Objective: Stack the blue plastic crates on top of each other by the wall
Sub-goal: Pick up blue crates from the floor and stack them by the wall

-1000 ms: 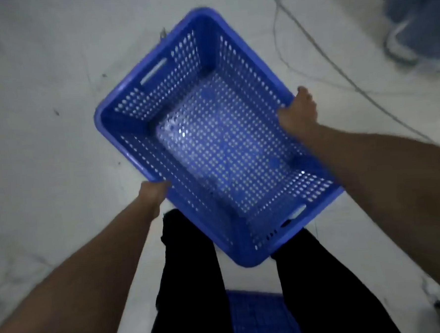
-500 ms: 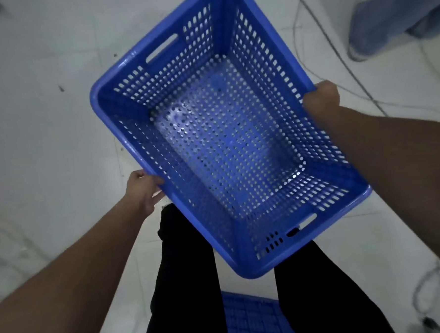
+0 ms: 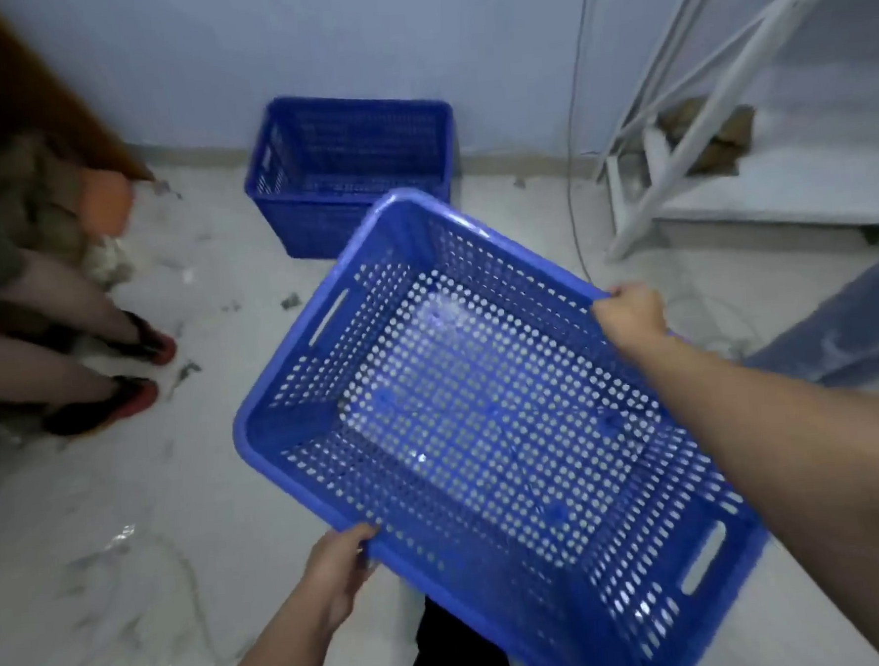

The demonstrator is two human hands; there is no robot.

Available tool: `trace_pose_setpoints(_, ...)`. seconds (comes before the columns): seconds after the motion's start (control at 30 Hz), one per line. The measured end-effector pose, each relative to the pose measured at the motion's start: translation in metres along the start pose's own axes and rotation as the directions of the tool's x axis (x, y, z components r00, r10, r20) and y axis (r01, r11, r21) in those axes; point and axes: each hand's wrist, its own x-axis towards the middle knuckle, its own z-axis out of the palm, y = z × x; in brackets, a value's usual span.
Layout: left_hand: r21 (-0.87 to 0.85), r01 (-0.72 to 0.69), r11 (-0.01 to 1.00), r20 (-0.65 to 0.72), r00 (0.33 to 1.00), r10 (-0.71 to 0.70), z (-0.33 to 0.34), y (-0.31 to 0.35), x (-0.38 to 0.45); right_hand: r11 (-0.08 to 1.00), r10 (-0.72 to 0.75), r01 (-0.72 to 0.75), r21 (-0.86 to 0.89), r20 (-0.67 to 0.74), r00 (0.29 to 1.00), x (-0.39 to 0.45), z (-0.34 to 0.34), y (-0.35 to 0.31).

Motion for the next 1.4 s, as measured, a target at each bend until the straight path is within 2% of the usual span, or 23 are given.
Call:
trace_pose_setpoints(0.1,-0.137,-0.013,0.991,0.022,1.0,0.017,-0.013,0.046,-0.019,0.996,-0.075,0.077,0.049,-0.047,0.996,-0.01,-0.022,-0.08)
trace_pose_setpoints(0.23,-0.177,-0.111,0.978,0.009,0.993,0.114,-0.019,0.116,-0.034,0.969,-0.194,0.203,0.145,-0.072,0.978,-0.01,-0.041,-0.174)
trace_pose_setpoints(0.4,-0.286,-0.179,0.941,0.019,0.981,0.192,-0.016,0.201,-0.042,0.934,-0.251,0.278,0.224,-0.143,0.957,0.03,-0.036,-0.272)
trace_pose_setpoints(0.6,-0.35,-0.149,0.925,0.028,0.985,0.17,-0.003,0.286,-0.029,0.891,-0.414,0.414,0.185,-0.042,0.909,0.083,-0.018,-0.373)
trace_pose_setpoints(0.87,-0.441,-0.082,0.894,0.03,0.994,0.106,0.032,0.378,0.011,0.855,-0.518,0.515,0.061,0.063,0.853,0.161,0.017,-0.493)
trace_pose_setpoints(1.03,-0.47,-0.016,0.882,0.089,0.994,0.066,0.05,0.433,0.046,0.822,-0.558,0.567,-0.046,0.134,0.819,0.211,0.045,-0.554)
trace_pose_setpoints(1.13,-0.434,0.041,0.9,0.143,0.989,0.024,0.044,0.499,0.096,0.801,-0.575,0.587,-0.122,0.118,0.81,0.245,0.083,-0.611)
trace_pose_setpoints(1.2,-0.447,0.049,0.893,0.165,0.986,0.028,0.053,0.511,0.101,0.793,-0.578,0.59,-0.151,0.115,0.808,0.254,0.082,-0.622)
trace_pose_setpoints(1.27,-0.467,0.047,0.883,0.103,0.995,0.001,0.058,0.53,0.104,0.764,-0.596,0.609,-0.213,0.128,0.793,0.267,0.087,-0.632)
trace_pose_setpoints(1.4,-0.389,0.068,0.919,0.095,0.995,-0.033,0.052,0.603,0.142,0.745,-0.577,0.571,-0.345,0.097,0.811,0.306,0.113,-0.678)
